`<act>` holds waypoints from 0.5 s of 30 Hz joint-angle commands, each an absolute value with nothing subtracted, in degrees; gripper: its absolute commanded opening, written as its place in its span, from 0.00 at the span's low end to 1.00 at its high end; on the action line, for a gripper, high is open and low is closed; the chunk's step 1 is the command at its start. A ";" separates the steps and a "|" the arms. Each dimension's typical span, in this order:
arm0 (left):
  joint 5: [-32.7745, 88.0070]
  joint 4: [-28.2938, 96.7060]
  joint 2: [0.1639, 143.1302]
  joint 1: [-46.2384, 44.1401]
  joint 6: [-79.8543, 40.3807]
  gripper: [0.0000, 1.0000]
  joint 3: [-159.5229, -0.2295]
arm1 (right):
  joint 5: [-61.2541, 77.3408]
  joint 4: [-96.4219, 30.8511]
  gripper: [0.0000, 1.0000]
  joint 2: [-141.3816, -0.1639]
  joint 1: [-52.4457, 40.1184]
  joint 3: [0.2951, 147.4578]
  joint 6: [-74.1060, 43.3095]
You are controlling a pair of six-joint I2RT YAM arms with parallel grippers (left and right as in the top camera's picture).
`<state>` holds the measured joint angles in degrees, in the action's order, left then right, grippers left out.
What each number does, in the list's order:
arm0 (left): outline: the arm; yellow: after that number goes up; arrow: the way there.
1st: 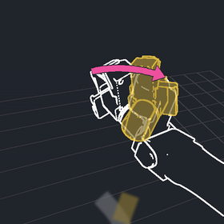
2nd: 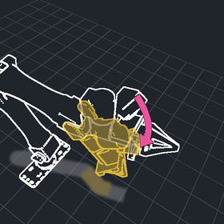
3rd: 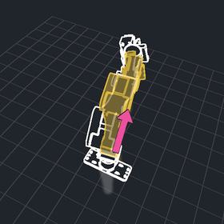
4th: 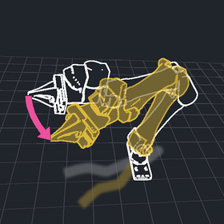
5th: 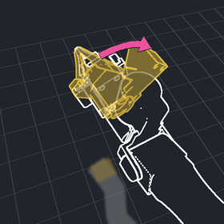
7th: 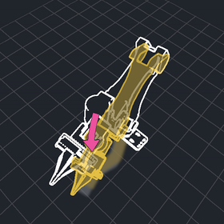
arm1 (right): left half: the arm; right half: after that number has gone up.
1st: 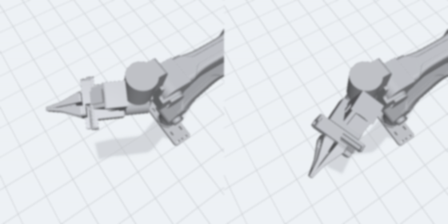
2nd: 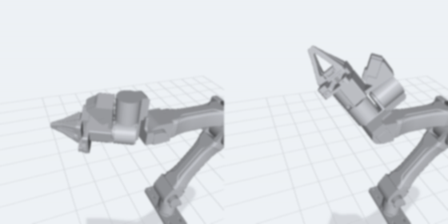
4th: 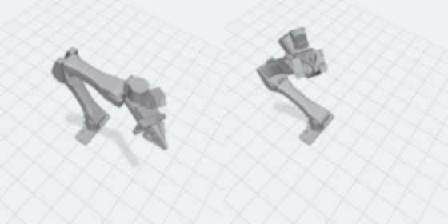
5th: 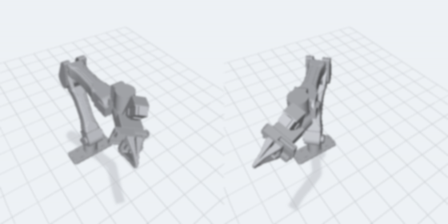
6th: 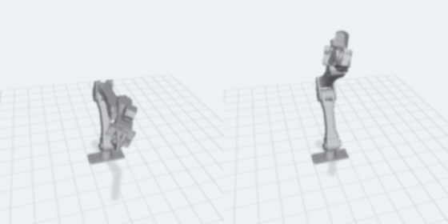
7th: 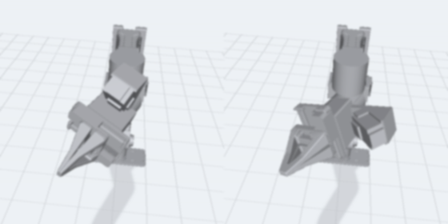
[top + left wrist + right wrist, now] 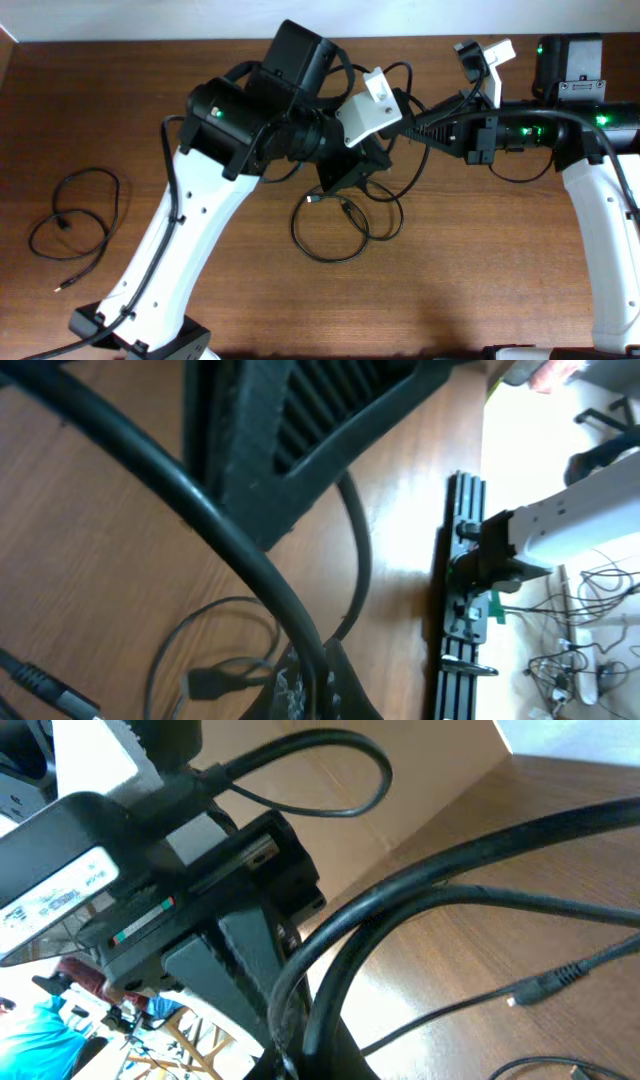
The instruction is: Untangle cables
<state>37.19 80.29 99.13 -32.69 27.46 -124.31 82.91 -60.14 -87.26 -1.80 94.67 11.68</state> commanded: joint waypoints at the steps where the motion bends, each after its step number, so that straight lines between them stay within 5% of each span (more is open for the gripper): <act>1: 42.15 79.18 99.48 -32.97 28.60 0.08 -124.86 | 85.82 -59.13 0.04 -86.50 -1.85 95.83 11.46; 15: 44.18 76.97 99.53 -33.01 28.58 0.16 -124.86 | 88.88 -55.86 0.04 -86.50 -1.85 95.83 7.55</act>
<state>42.72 77.58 99.24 -32.69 27.90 -124.31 86.21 -56.88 -87.26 -1.80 94.70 9.93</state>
